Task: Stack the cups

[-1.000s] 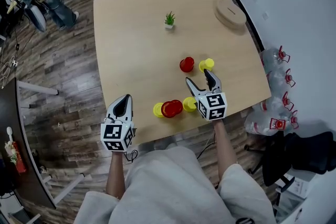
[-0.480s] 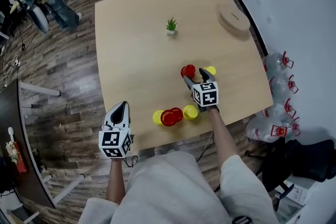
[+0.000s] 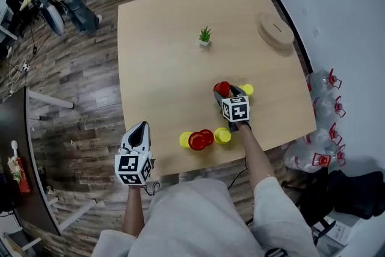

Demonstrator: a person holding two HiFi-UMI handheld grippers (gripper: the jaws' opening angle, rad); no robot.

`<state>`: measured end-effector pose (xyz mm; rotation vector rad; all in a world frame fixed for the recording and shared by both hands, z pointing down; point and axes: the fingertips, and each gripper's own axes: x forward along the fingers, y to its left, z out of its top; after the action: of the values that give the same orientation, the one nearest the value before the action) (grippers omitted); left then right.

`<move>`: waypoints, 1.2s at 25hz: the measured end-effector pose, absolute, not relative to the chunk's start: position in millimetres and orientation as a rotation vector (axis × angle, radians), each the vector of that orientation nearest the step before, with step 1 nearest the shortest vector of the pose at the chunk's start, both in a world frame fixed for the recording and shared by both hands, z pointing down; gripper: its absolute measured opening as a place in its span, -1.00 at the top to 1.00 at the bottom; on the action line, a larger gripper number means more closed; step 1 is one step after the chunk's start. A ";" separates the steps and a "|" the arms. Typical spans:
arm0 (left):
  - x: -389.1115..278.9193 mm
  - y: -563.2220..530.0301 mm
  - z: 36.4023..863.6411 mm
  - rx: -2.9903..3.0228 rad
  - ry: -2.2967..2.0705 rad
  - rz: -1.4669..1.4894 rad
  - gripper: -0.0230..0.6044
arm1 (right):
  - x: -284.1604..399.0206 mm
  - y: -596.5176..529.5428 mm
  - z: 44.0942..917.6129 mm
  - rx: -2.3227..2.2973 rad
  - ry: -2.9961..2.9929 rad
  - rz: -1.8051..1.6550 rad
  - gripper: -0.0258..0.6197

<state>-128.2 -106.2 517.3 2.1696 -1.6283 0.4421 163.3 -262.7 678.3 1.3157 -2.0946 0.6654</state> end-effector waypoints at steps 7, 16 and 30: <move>-131.1 -105.4 517.3 2.170 -1.626 0.448 0.89 | 167.8 -266.9 685.7 1.325 -2.049 0.636 0.19; -134.2 -103.6 517.4 2.177 -1.616 0.444 0.89 | 170.8 -254.5 651.6 1.369 -2.114 0.591 0.21; -112.6 -114.2 521.0 2.268 -1.506 0.428 0.89 | 190.7 -158.9 587.2 1.437 -2.103 0.569 0.21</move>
<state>-112.6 -114.2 521.0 2.2678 -1.5059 0.4280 190.7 -158.9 587.2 1.4365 -2.1027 0.5687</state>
